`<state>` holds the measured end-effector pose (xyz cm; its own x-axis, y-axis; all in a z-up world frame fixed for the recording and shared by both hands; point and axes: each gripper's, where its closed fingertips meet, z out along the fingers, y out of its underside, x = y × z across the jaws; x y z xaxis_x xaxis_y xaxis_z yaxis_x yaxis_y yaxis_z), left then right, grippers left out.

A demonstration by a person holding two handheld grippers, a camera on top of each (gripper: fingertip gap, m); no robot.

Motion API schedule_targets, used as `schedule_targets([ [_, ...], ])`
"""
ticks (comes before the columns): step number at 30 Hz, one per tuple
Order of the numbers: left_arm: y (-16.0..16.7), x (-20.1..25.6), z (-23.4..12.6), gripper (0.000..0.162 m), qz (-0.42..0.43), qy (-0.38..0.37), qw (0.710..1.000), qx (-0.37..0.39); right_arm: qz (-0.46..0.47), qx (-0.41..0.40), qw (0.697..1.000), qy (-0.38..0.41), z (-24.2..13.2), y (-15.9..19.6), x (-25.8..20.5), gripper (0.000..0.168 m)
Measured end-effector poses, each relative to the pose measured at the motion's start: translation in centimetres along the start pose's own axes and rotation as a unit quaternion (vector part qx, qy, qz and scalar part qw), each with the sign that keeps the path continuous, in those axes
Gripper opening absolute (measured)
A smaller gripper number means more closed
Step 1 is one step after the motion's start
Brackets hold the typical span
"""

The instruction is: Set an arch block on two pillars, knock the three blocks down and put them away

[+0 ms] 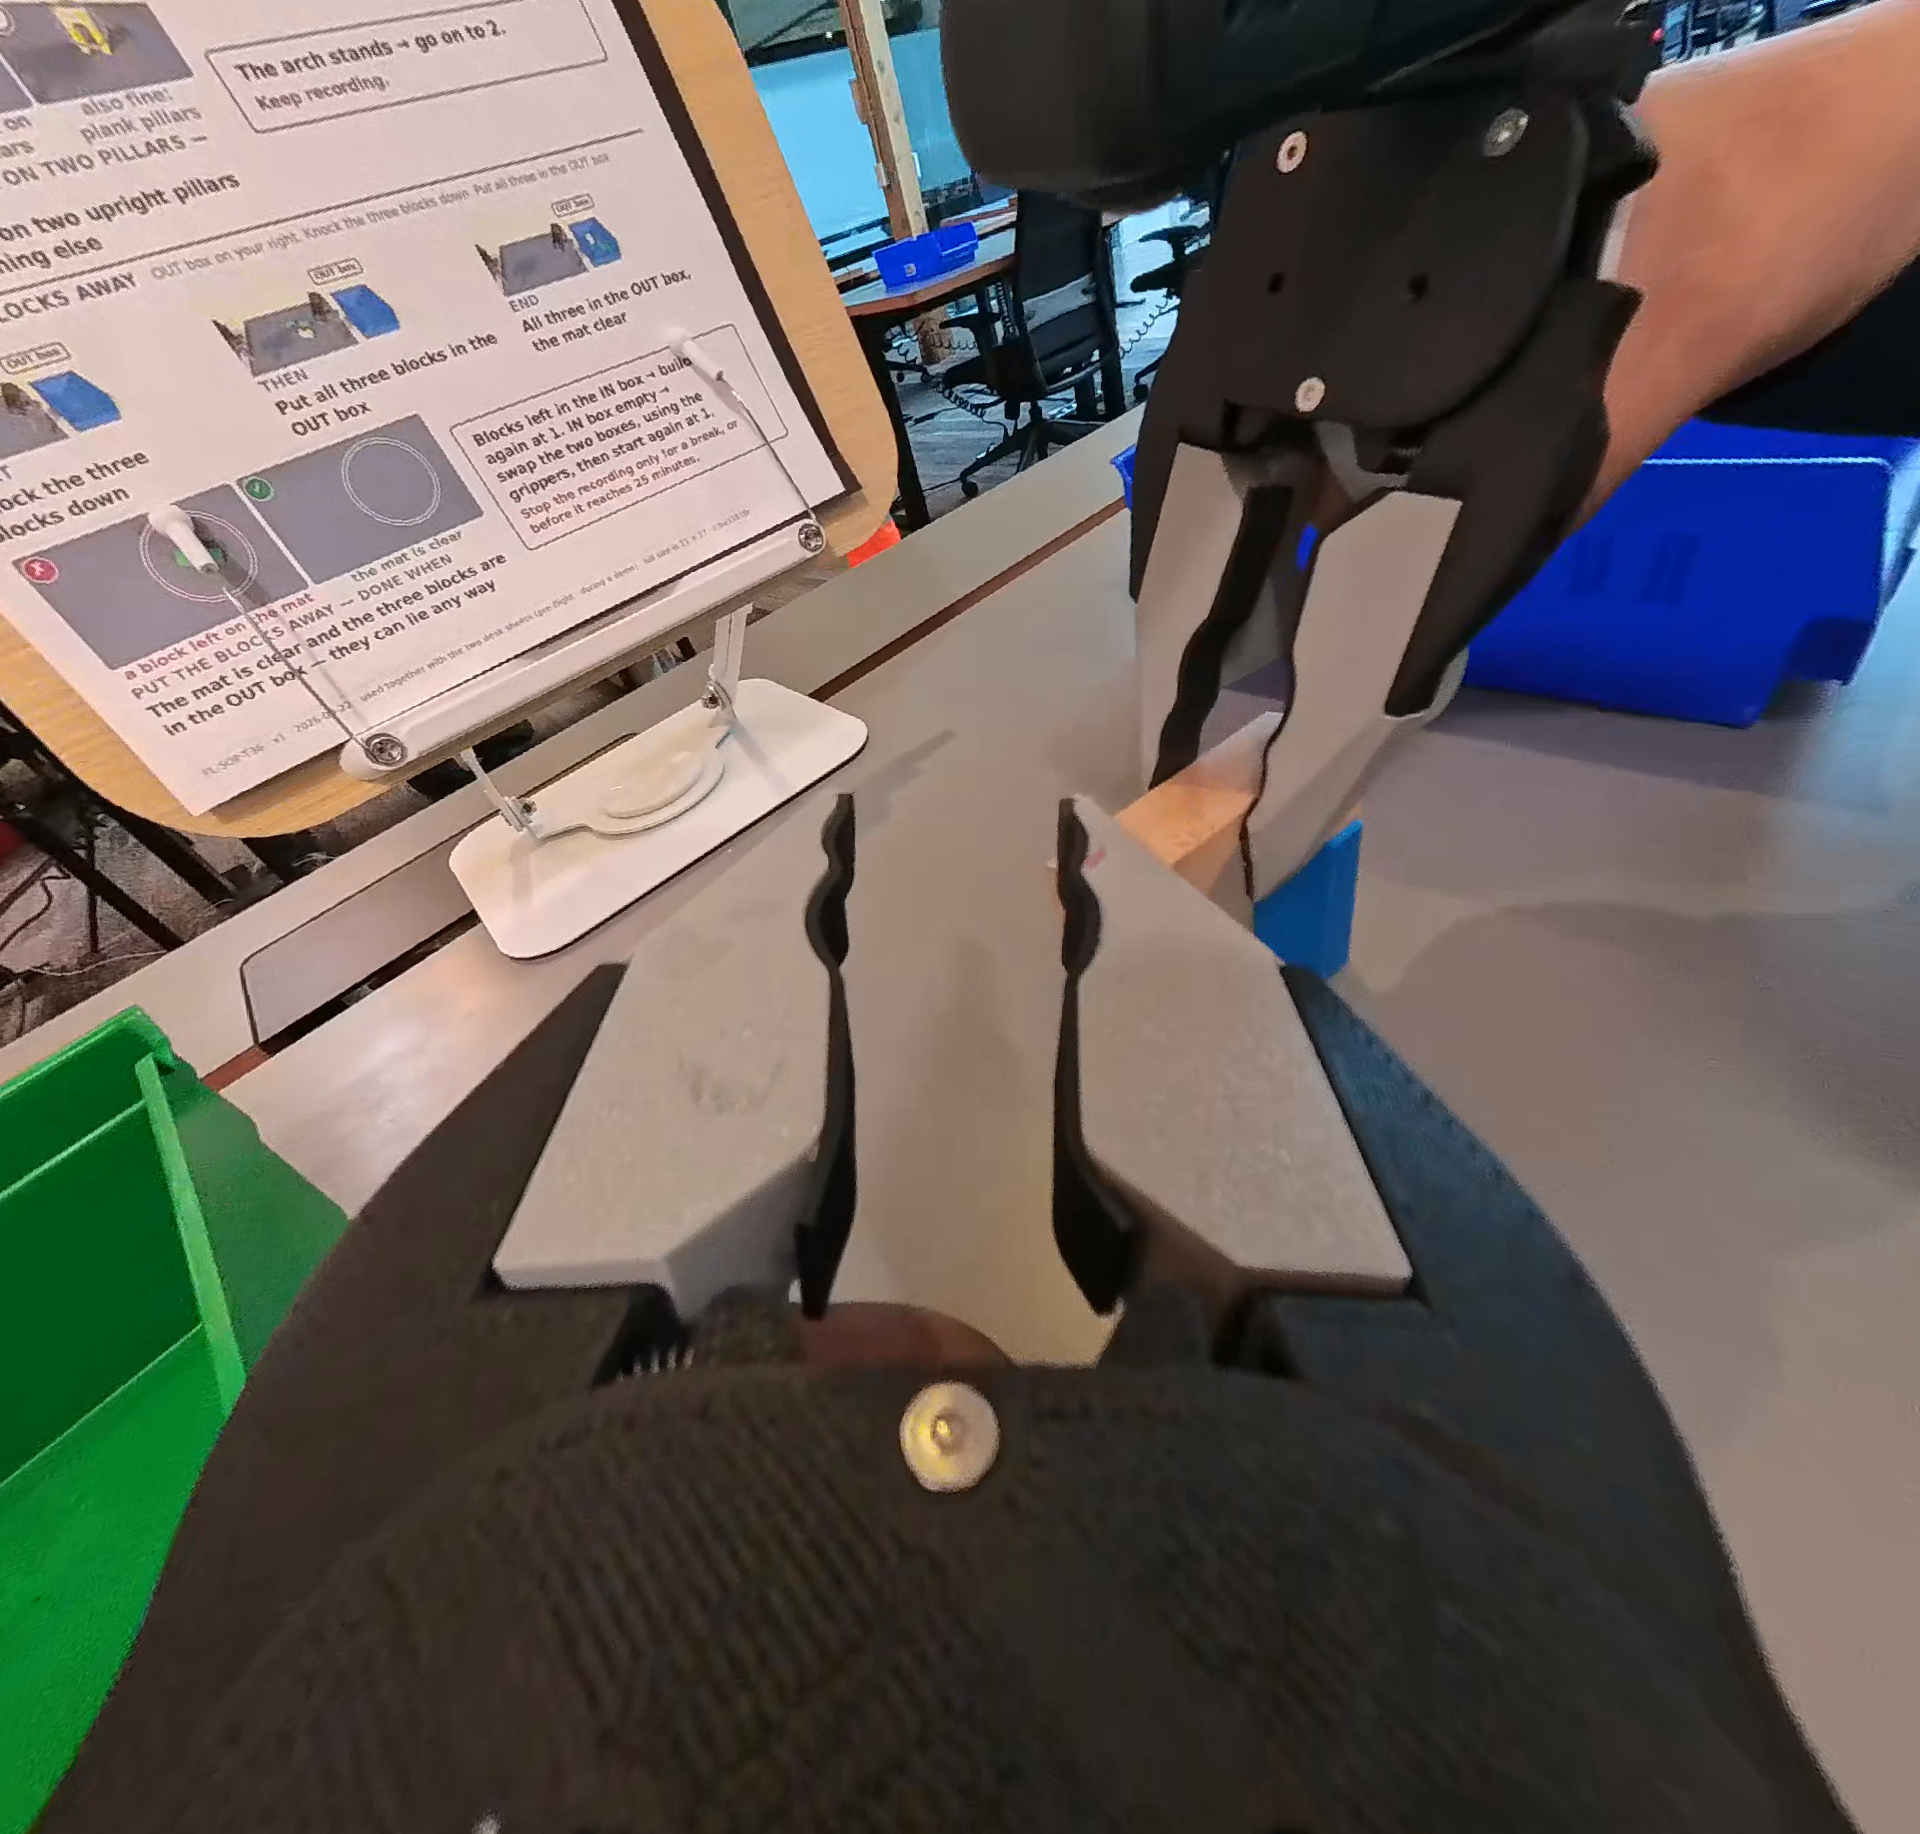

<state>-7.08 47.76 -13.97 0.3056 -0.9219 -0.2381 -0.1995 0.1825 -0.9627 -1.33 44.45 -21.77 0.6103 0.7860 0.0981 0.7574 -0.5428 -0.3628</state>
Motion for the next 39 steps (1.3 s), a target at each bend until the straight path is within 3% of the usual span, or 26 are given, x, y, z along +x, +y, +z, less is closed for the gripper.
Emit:
schedule_targets([
  [39,0.13,0.17,0.07,0.039,0.003,0.004,1.0,-0.003,-0.014,-0.01,0.999,0.04,0.3,0.17,0.41,0.032],
])
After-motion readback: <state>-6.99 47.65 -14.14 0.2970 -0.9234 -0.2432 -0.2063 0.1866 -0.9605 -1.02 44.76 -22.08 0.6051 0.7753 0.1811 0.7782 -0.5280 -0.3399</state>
